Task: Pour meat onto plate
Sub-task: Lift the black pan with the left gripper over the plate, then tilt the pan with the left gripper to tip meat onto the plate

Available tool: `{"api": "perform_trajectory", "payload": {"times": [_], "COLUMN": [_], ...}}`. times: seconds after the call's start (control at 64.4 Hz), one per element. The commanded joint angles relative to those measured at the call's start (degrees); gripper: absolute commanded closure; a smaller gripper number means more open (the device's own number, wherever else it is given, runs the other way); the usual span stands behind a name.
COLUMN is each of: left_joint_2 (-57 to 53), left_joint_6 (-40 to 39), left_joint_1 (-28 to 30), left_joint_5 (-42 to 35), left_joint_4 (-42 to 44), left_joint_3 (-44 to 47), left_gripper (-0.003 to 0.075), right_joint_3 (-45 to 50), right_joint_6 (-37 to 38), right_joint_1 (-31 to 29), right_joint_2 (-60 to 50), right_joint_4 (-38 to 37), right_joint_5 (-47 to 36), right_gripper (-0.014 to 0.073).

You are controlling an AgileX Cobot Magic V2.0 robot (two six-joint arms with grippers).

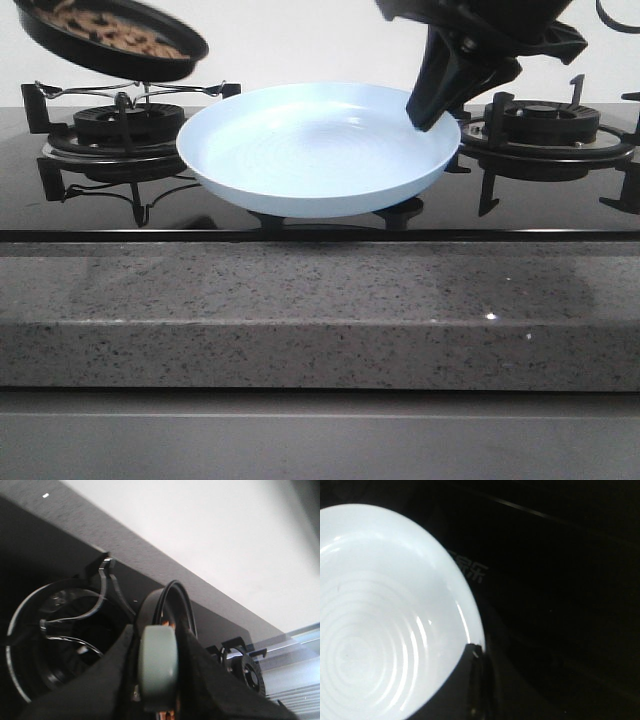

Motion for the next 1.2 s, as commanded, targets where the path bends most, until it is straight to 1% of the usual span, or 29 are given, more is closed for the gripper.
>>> {"api": "perform_trajectory", "payload": {"times": [0.0, 0.171, 0.357, 0.497, 0.715, 0.761, 0.932, 1.057, 1.181], "left_joint_2": [-8.6, -17.9, -23.3, -24.2, -24.2, -24.2, -24.2, -24.2, -24.2], "left_joint_6": [2.2, 4.1, 5.0, 5.5, 12.1, 13.9, 13.9, 14.0, 14.1], "left_joint_1": [-1.1, -2.8, -5.7, -10.2, -19.1, -21.4, -30.0, -36.7, -42.0], "left_joint_5": [0.2, -1.0, -2.3, -4.2, -10.6, -13.0, -20.6, -29.5, -35.6], "left_joint_4": [-5.1, -5.1, -5.4, -5.5, -4.6, -2.5, 5.4, 12.5, 18.8], "left_joint_3": [1.1, 4.8, 6.5, 7.0, 7.0, 7.0, 7.3, 8.1, 9.8], "left_gripper": [0.0741, 0.0741, 0.0741, 0.0741, 0.0741, 0.0741, 0.0741, 0.0741, 0.0741], "right_joint_3": [-1.4, -1.4, -1.4, -1.4, -1.4, -1.4, -1.4, -1.4, -1.4], "right_joint_6": [-0.5, -0.5, -0.5, -0.5, -0.5, -0.5, -0.5, -0.5, -0.5], "right_joint_1": [-0.1, -0.1, -0.1, -0.1, -0.1, -0.1, -0.1, -0.1, -0.1], "right_joint_2": [-2.2, -2.2, -2.2, -2.2, -2.2, -2.2, -2.2, -2.2, -2.2], "right_joint_4": [0.8, 0.8, 0.8, 0.8, 0.8, 0.8, 0.8, 0.8, 0.8], "right_joint_5": [-2.5, -2.5, -2.4, -2.4, -2.4, -2.4, -2.4, -2.4, -2.4], "right_gripper": [0.0713, 0.0713, 0.0713, 0.0713, 0.0713, 0.0713, 0.0713, 0.0713, 0.0713]}}
